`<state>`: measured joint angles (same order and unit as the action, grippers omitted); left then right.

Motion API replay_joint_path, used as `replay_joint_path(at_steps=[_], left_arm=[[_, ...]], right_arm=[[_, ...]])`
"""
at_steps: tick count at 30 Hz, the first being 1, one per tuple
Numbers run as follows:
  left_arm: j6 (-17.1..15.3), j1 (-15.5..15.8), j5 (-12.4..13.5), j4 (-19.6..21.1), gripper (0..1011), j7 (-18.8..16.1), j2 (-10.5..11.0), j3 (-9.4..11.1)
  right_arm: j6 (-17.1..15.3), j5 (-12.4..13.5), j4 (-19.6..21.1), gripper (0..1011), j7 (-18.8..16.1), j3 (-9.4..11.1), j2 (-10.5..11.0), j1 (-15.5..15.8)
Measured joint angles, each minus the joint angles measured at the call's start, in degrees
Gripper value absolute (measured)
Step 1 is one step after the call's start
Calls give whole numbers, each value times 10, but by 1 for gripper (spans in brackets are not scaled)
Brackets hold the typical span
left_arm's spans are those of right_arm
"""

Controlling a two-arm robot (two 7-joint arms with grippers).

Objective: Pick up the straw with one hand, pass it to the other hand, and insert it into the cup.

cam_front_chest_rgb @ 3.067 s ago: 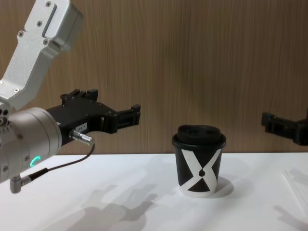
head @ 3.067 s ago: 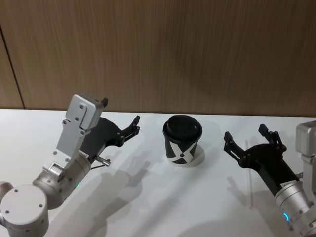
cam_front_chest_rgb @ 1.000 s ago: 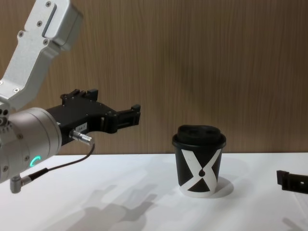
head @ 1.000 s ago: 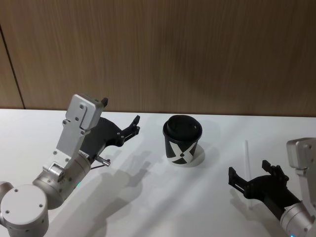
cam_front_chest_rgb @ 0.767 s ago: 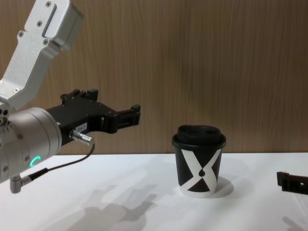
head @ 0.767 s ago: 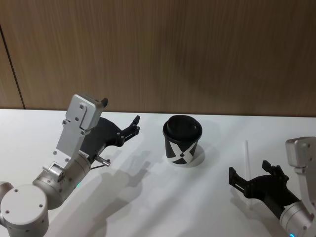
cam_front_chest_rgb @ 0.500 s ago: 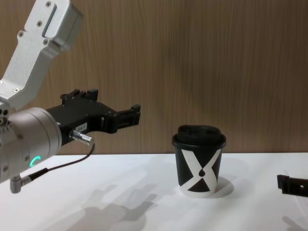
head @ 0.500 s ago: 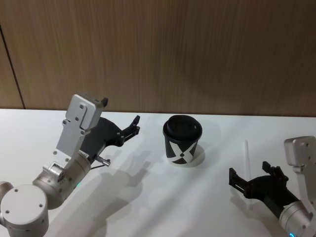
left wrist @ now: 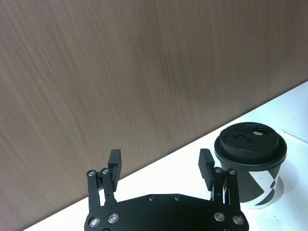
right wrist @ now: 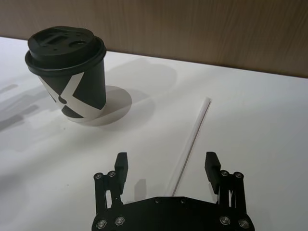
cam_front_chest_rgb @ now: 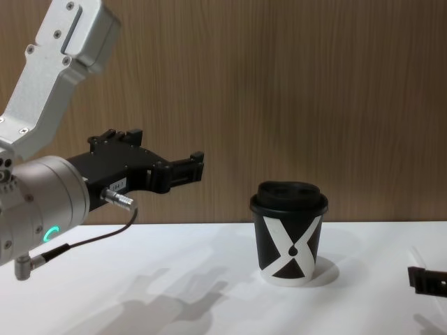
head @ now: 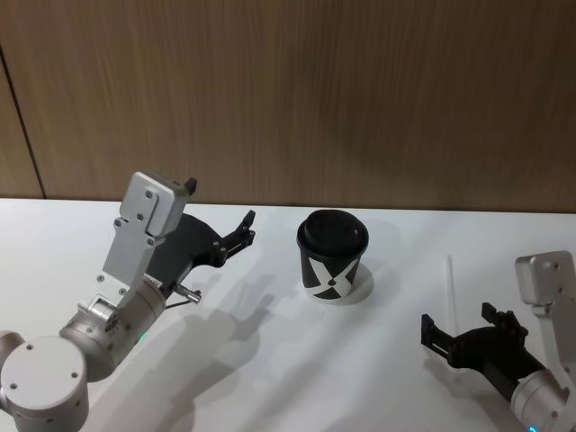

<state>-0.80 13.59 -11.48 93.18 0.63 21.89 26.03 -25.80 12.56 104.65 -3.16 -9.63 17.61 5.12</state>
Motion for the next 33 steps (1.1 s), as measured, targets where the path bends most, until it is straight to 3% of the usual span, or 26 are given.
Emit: replay_joint_path(at_steps=[33], left_arm=[[0,0,0,0,1003,0,0,0]], right_arm=[[-32,-9,-16,1001,-18,10,-3,-9]])
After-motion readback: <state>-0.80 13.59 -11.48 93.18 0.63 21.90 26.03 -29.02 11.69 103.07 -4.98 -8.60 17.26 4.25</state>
